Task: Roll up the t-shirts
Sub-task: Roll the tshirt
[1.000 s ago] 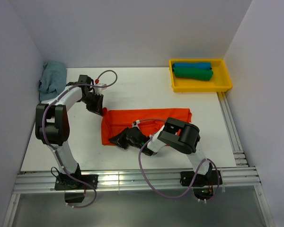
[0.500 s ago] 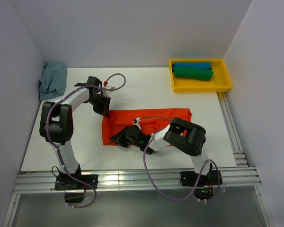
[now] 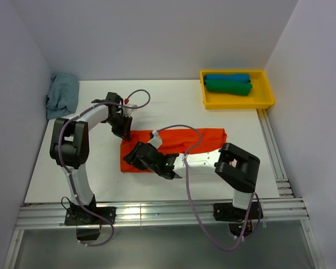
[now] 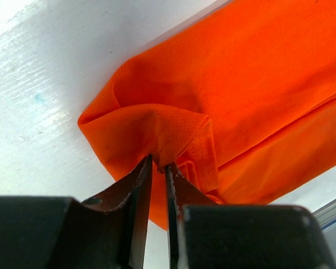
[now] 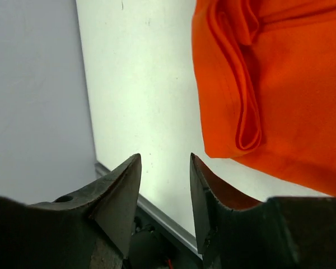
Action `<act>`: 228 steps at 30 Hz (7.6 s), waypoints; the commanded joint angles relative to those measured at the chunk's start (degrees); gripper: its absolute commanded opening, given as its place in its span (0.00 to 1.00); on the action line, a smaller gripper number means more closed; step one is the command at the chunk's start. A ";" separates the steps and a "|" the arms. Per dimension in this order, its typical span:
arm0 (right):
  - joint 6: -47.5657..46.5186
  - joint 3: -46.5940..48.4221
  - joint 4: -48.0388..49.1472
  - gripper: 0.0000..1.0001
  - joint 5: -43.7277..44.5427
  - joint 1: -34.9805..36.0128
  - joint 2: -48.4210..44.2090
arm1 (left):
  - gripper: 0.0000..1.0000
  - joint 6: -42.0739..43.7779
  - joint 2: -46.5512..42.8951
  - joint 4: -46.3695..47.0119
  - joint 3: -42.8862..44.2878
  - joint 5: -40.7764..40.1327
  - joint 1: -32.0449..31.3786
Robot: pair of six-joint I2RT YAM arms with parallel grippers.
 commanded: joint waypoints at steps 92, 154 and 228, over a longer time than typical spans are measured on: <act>-22.16 25.44 -23.71 0.27 5.53 -1.92 12.36 | 0.00 -1.84 1.77 0.44 2.30 1.51 3.70; -25.51 60.08 -55.81 0.30 12.85 -0.52 37.85 | 0.01 -2.63 1.59 -8.17 9.24 -1.92 1.77; -12.93 11.45 -8.14 0.49 -7.13 -10.37 8.49 | 0.00 -2.37 0.71 -0.35 -0.43 -3.58 -2.62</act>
